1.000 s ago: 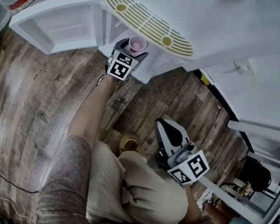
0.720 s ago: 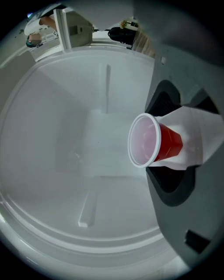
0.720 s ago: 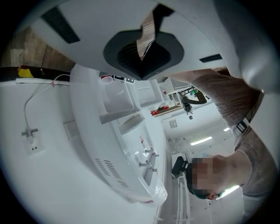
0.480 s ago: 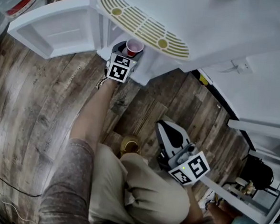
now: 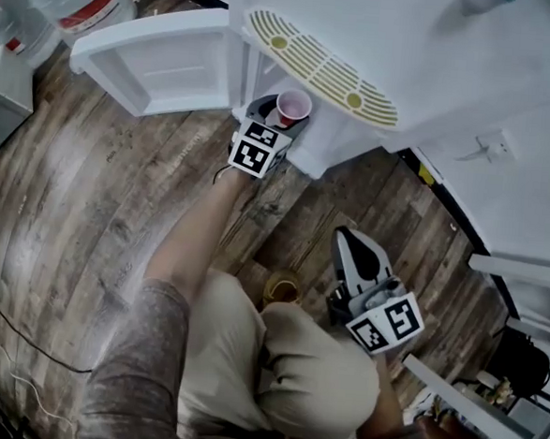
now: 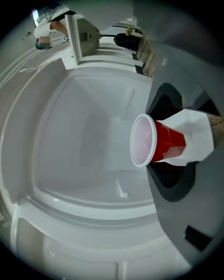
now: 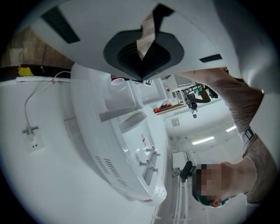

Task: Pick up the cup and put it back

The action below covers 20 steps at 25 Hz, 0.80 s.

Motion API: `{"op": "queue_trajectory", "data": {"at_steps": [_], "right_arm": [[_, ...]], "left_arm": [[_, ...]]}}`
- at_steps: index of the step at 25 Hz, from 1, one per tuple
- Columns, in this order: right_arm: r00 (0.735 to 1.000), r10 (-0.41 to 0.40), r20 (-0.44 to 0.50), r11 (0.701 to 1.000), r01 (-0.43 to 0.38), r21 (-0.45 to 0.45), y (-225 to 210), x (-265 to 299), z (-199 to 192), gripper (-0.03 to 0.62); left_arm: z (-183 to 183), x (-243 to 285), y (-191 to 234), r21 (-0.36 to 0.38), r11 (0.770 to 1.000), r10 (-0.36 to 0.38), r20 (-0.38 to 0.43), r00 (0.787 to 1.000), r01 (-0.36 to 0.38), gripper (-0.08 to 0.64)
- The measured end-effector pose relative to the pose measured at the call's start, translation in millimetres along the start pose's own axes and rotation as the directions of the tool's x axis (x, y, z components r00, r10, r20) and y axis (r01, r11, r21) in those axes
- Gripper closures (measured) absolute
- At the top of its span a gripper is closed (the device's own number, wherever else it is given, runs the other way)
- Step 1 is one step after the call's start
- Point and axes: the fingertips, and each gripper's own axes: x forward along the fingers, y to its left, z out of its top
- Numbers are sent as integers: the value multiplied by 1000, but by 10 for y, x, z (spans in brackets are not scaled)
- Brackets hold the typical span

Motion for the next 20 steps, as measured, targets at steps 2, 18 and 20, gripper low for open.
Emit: {"op": "queue_trajectory", "data": {"at_steps": [2, 18, 20], "right_arm": [[1000, 1, 4, 1000, -1, 16, -1, 20, 0, 589], [999, 30, -45, 1000, -30, -3, 142, 364, -108, 589], [998, 33, -50, 999, -34, -16, 167, 406, -109, 589]], "left_arm": [[101, -170, -38, 18, 1000, -19, 8, 1000, 19, 265], [955, -1746, -313, 52, 992, -119, 72, 990, 116, 267], [1040, -1955, -305, 47, 992, -117, 89, 989, 114, 267]]}}
